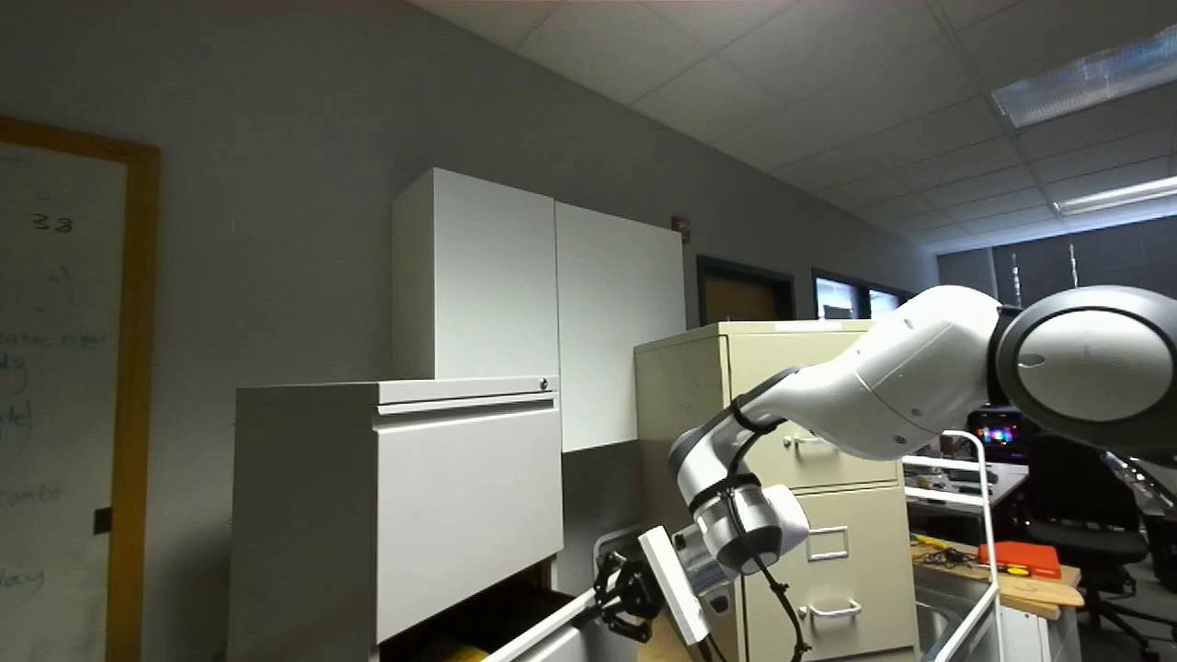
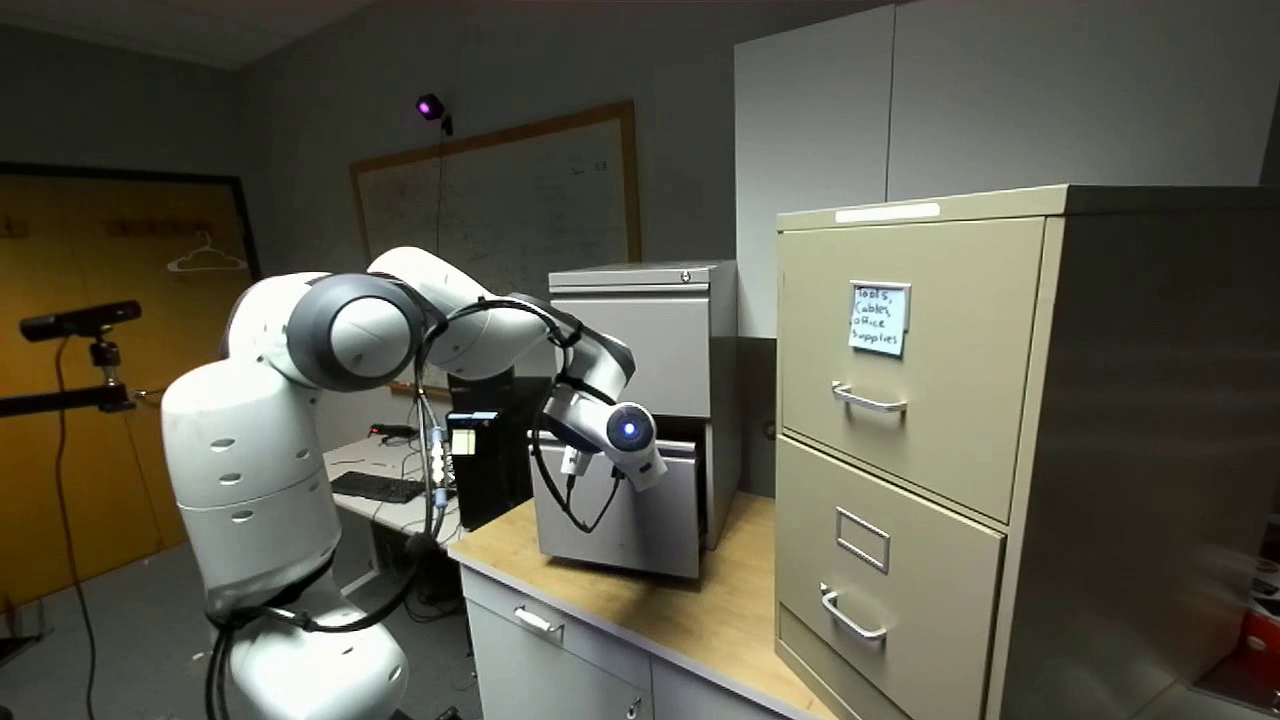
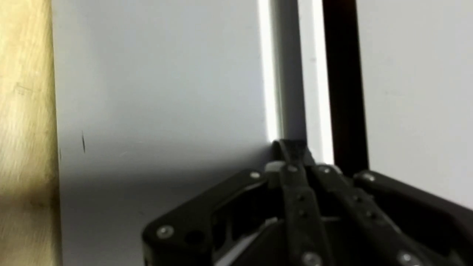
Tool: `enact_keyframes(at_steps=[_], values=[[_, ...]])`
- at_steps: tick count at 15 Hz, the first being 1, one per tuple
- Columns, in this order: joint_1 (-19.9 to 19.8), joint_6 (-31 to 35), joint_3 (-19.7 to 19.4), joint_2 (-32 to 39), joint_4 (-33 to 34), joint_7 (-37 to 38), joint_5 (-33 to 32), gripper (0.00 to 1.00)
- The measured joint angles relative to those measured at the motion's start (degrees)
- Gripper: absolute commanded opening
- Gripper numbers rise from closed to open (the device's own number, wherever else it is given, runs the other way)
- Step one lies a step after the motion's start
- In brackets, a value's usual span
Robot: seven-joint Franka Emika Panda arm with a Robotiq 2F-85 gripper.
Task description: Push the bottom drawer of the left cabinet
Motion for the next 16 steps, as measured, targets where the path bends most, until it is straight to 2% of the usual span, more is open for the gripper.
enact_keyframes(at_steps=[16], values=[[5.0, 6.5, 2.4, 17.7, 22.4, 0.1, -2.4, 0.0]])
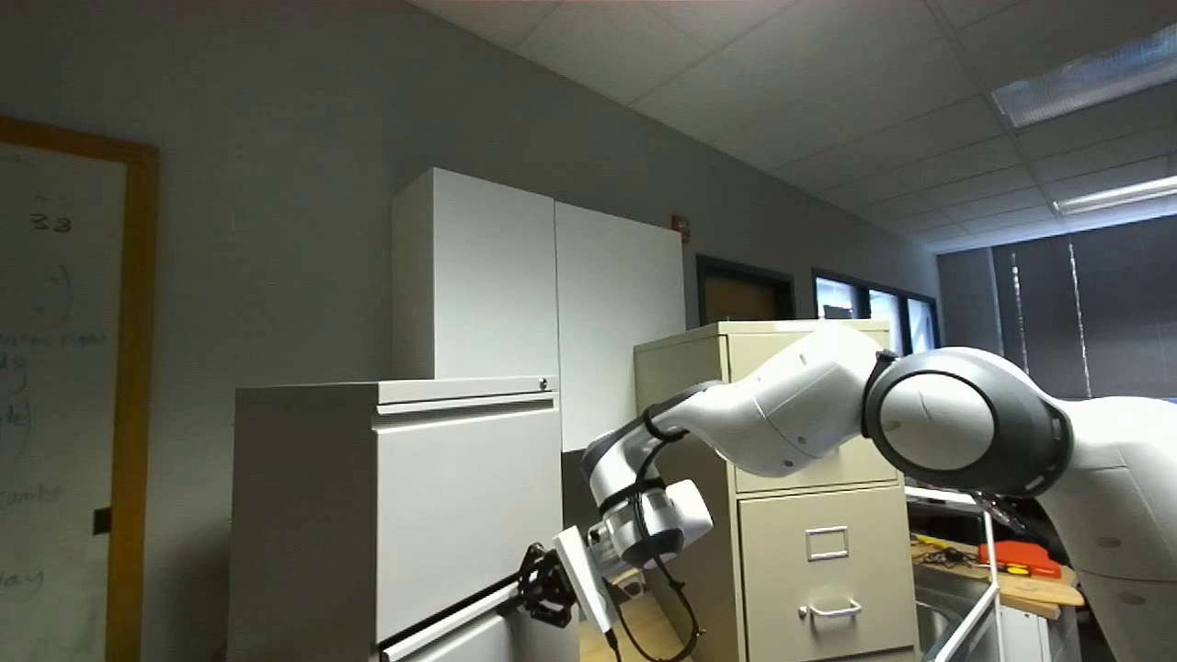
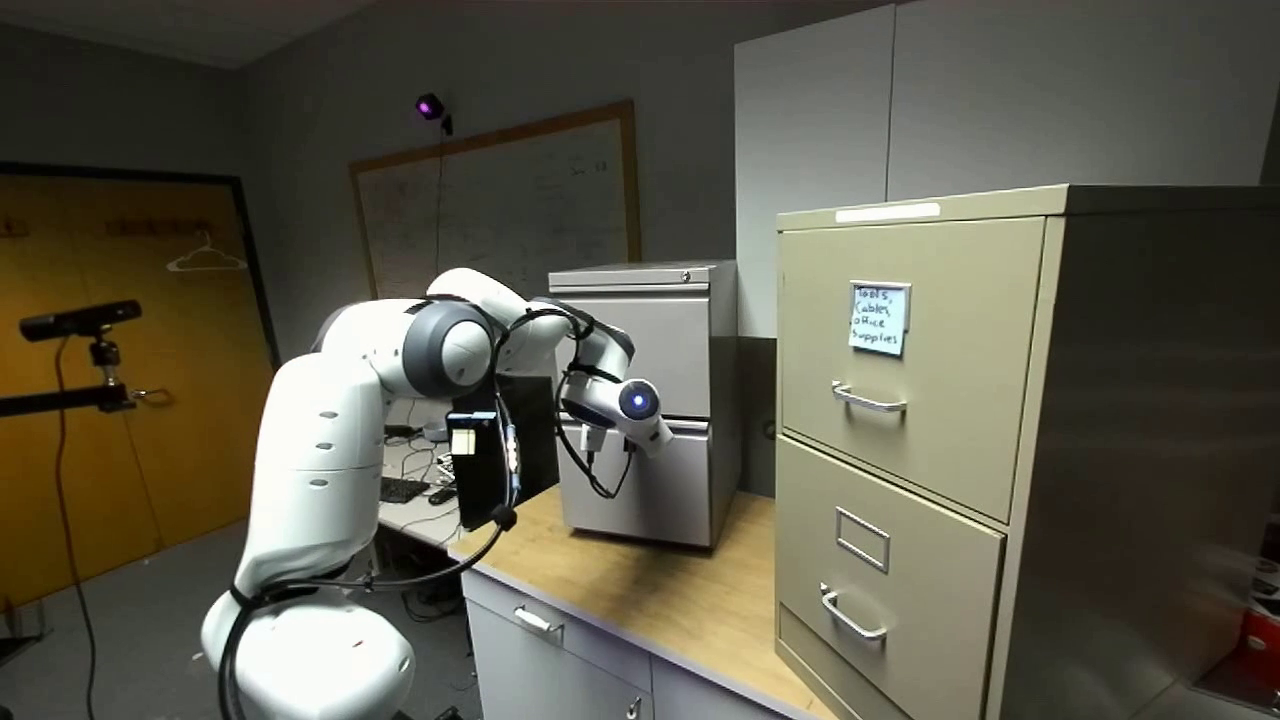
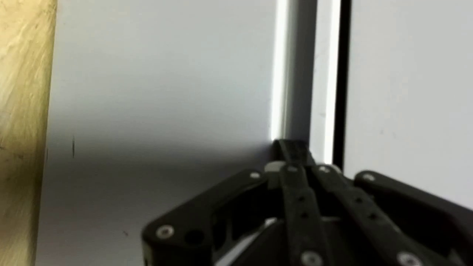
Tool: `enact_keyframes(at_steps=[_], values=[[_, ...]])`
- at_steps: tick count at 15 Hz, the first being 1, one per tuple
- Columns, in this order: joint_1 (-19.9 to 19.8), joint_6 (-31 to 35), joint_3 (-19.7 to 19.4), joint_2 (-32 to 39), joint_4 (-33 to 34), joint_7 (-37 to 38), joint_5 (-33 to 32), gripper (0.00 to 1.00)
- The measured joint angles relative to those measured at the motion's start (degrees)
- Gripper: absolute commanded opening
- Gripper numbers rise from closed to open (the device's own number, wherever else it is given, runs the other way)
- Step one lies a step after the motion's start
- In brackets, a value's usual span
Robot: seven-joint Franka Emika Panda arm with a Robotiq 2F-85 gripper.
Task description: Push the bottom drawer of the left cabinet
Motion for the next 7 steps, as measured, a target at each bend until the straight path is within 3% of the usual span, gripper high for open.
enact_keyframes(at_steps=[7], values=[[1.7, 2.1, 0.0, 4.8, 6.8, 1.7, -8.1, 0.0]])
